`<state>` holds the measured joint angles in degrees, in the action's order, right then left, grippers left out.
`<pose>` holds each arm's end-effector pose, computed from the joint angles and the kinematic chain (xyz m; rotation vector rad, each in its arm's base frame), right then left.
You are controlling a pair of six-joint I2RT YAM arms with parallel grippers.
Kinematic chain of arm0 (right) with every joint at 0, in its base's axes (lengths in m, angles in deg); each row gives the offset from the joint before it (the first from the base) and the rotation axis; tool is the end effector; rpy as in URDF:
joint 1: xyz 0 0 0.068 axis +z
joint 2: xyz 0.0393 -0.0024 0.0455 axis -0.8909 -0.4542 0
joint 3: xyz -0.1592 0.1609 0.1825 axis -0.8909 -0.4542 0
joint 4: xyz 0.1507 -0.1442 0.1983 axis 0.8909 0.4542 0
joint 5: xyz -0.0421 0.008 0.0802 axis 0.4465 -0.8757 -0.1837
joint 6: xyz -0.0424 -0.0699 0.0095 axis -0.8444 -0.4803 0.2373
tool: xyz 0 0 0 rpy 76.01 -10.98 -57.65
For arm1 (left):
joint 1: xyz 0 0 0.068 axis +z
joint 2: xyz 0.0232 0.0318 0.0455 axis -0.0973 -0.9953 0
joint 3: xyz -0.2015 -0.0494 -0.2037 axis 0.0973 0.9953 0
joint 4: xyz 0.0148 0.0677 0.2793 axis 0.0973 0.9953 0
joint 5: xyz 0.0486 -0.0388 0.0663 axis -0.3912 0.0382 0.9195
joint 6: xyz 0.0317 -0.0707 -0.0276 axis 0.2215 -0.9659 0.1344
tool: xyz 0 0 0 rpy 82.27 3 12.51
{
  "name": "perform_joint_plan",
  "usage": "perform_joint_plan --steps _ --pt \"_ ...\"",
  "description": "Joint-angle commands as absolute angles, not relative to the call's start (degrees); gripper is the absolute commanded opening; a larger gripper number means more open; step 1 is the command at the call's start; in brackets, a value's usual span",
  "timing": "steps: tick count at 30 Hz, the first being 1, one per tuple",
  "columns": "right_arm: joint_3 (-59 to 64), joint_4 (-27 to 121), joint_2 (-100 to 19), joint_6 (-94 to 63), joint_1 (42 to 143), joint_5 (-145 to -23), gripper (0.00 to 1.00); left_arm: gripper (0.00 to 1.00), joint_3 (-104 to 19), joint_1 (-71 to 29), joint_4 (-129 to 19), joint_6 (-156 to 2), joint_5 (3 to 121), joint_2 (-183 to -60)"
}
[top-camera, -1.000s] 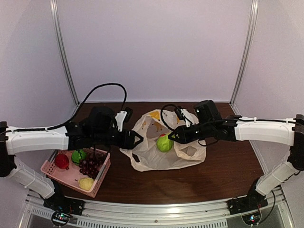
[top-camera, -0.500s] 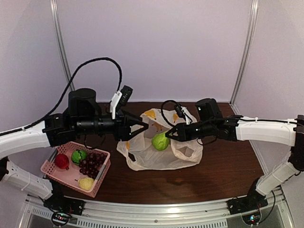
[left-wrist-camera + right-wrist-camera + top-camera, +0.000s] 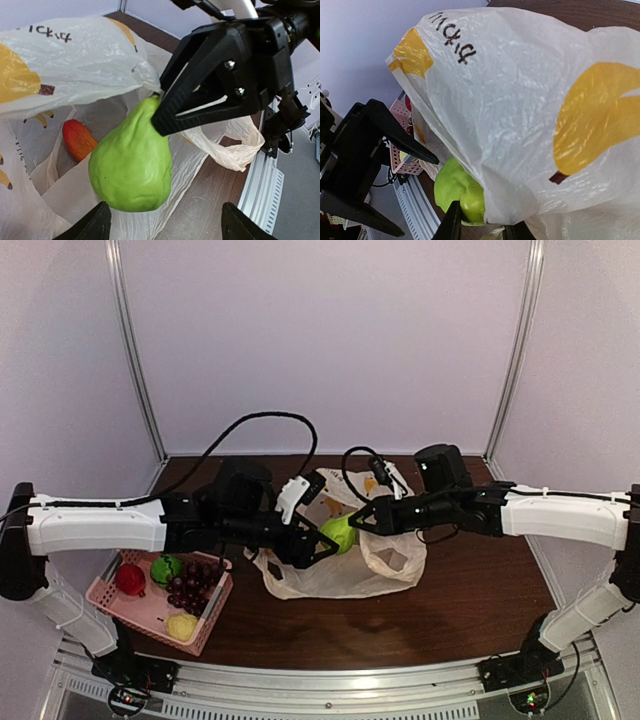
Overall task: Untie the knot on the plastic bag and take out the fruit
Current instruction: Pick up the fake fruit from the takeout bag, then pass from the right arm to the left
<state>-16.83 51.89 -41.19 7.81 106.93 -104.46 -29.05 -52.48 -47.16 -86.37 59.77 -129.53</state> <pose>0.2416 0.2803 0.2613 -0.6052 2.2273 1.2477 0.1932 -0.3339 0.2627 0.8217 2.1030 -0.9837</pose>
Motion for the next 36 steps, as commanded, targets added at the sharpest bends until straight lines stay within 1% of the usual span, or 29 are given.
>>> perform_joint_plan --steps 1,5,10,16,18,20,22,24,29,30,32,34,36 --pt "-16.43 50.91 -39.58 7.98 106.55 -105.11 0.14 0.78 -31.67 -52.02 -49.53 -85.15 62.92 -131.96" --pt "-16.61 50.79 -39.40 8.05 106.58 -105.45 0.14 0.83 -32.59 -52.02 -49.89 -84.96 63.78 -133.56" --pt "-16.85 50.61 -39.38 8.26 106.58 -105.96 0.13 0.84 -32.93 -52.07 -51.98 -84.78 62.16 -134.99" --pt "-16.87 50.18 -39.26 8.53 106.58 -106.51 0.13 0.70 -34.47 -52.02 -50.64 -84.35 62.51 -137.16" --pt "-16.87 50.05 -39.22 8.70 106.56 -106.74 0.13 0.68 -34.62 -52.03 -50.50 -84.25 62.89 -137.54" --pt "-16.95 49.81 -39.14 8.82 106.58 -107.07 0.14 0.70 -34.71 -52.07 -50.50 -84.21 63.42 -137.78" --pt "-16.92 49.61 -39.05 9.03 106.57 -107.38 0.14 0.78 -34.95 -52.07 -50.46 -84.16 64.17 -138.32" --pt "-16.87 49.72 -38.91 9.10 106.51 -107.40 0.13 0.82 -35.42 -52.02 -49.90 -84.21 65.12 -138.89" --pt "-16.78 49.87 -38.78 9.20 106.58 -107.90 0.14 0.83 -36.46 -51.99 -49.13 -84.16 66.74 -140.14" --pt "-16.78 49.87 -38.78 9.24 106.58 -107.94 0.14 0.79 -36.62 -52.03 -49.19 -84.12 66.68 -140.27" --pt "-16.78 50.03 -38.78 9.13 106.56 -107.65 0.14 0.68 -36.88 -52.04 -49.27 -83.86 66.29 -140.39" --pt "-16.74 50.40 -38.77 8.97 106.58 -107.02 0.14 0.59 -36.91 -52.03 -49.11 -83.77 66.01 -140.34" --pt "-16.70 50.75 -38.94 8.86 106.58 -106.55 0.19 0.51 -36.87 -52.07 -48.96 -83.51 65.19 -140.17"
